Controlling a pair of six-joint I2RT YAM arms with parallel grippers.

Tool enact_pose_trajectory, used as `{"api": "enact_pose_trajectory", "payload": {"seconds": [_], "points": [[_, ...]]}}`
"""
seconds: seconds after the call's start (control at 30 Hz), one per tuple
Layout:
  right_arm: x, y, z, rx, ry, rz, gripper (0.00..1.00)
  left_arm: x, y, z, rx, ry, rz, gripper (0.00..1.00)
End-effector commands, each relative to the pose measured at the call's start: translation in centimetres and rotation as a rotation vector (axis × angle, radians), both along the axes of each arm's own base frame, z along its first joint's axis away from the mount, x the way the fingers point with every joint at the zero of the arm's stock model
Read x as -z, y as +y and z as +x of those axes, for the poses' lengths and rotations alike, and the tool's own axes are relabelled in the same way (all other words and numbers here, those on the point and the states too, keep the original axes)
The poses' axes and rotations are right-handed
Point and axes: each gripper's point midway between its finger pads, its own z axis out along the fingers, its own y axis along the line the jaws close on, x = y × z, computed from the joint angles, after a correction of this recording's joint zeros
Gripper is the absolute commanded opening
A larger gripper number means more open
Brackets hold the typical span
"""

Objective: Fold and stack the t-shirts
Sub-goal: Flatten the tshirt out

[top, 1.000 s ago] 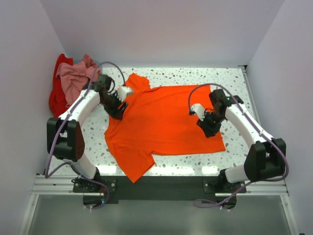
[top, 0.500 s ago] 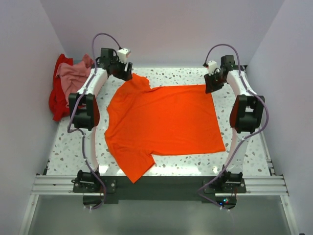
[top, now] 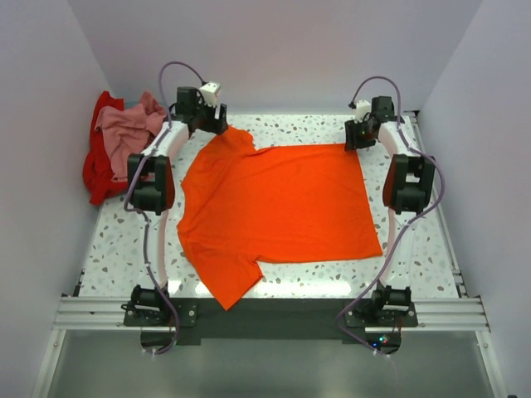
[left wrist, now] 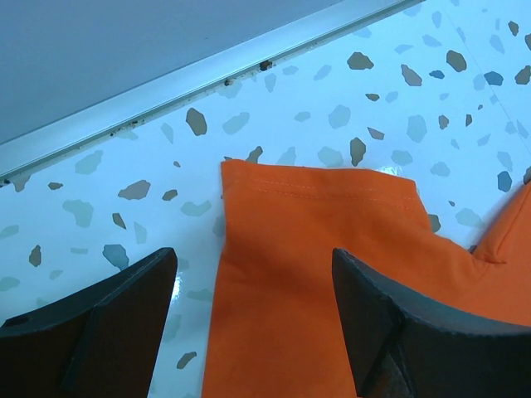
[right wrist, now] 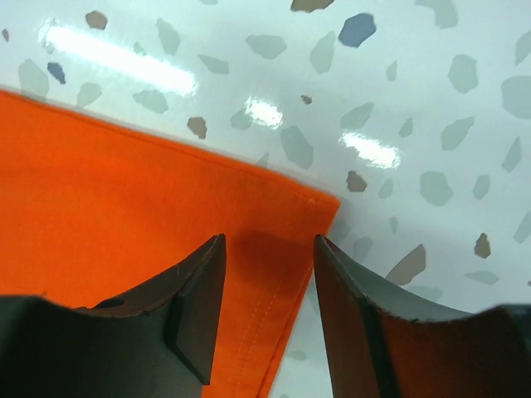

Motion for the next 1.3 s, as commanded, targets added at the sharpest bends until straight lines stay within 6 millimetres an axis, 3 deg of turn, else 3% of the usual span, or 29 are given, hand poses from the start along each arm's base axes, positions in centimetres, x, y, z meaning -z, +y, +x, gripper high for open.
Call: {"api": "enact_pose_trajectory", "payload": {"seconds": [0.0,0.2,0.33,0.67,0.8,1.07,1.27], "points": [[-2.1,-0.8,3.2,0.057,-0.110,-0.024,0.51,-2.3,0.5,2.6,-0.041,-0.107,-0.024,0.81],[-1.2,-1.6,3.6,0.084,-0.109,-0.053,0.57,-1.5,0.4,3.3,-0.054,-0.102,-0.038,0.83],[-0.6,-1.2,3.7,0.065,-0.101,-0.037,0.58,0.0,0.3,3.4,-0.060,-0.070,-0.048,0.84],[-0.2,-0.7,4.1,0.047,-0.090,-0.020,0.57,2.0,0.3,4.1,-0.098,-0.030,-0.086,0.87],[-0.1,-0.3,3.9,0.015,-0.085,-0.005,0.50,2.9,0.1,3.8,-0.097,-0.002,-0.107,0.87],[-0.2,0.1,3.8,-0.011,-0.082,0.008,0.53,3.5,-0.5,3.6,-0.072,0.018,-0.157,0.81],[0.0,0.2,3.7,-0.020,-0.074,0.008,0.38,3.9,-0.6,3.8,-0.068,0.018,-0.169,0.74]]}}
